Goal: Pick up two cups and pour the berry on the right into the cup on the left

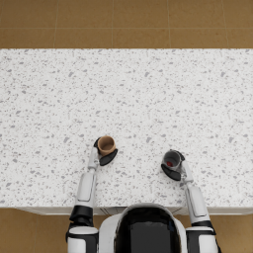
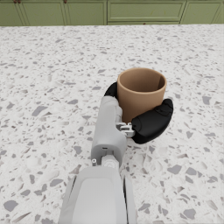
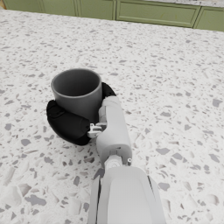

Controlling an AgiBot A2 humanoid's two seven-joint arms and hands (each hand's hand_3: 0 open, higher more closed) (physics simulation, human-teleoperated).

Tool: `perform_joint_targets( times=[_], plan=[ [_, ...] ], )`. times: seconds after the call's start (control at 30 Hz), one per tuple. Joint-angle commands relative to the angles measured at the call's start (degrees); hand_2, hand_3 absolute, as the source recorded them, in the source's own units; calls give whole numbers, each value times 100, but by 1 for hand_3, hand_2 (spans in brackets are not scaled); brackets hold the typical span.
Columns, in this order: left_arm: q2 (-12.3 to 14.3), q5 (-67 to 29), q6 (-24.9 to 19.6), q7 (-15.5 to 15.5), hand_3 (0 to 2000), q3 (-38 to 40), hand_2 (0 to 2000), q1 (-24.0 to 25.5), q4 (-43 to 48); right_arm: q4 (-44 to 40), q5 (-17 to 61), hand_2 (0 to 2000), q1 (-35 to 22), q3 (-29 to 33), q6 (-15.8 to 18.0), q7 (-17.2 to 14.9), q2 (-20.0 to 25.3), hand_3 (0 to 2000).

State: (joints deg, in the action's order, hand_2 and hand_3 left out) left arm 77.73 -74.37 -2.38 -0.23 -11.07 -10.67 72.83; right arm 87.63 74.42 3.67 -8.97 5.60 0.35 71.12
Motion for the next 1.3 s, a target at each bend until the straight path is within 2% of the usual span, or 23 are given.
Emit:
perform_joint_targets(
  times=[0.03, 0.2, 0.37, 0.63, 0.87, 1.3],
  plan=[
    [-25, -1, 2, -3, 1280, -81, 2000, 110, 615, 460, 0, 2000, -108, 126, 9, 2, 52, 1280],
    [65, -1, 29, 3, 1280, -352, 2000, 73, 1268, 953, -1, 2000, -529, 34, -150, 6, 283, 1280],
    [63, -178, 29, 4, 1280, -517, 2000, 214, 1695, 1005, -2, 2000, -999, 55, -177, -4, 516, 1280],
    [122, -1374, 9, 1, 1280, -663, 2000, 294, 2243, 1197, 1444, 2000, -1588, -168, -145, -7, 851, 1280],
    [165, -1526, -9, 1, 1280, -710, 2000, 350, 2286, 1658, 2721, 2000, -1715, -218, -80, -7, 983, 1280],
    [310, -1542, -11, 3, 1280, -649, 2000, 308, 2112, 1839, 5105, 2000, -2317, -478, 1, -9, 1395, 1280]
  ],
)
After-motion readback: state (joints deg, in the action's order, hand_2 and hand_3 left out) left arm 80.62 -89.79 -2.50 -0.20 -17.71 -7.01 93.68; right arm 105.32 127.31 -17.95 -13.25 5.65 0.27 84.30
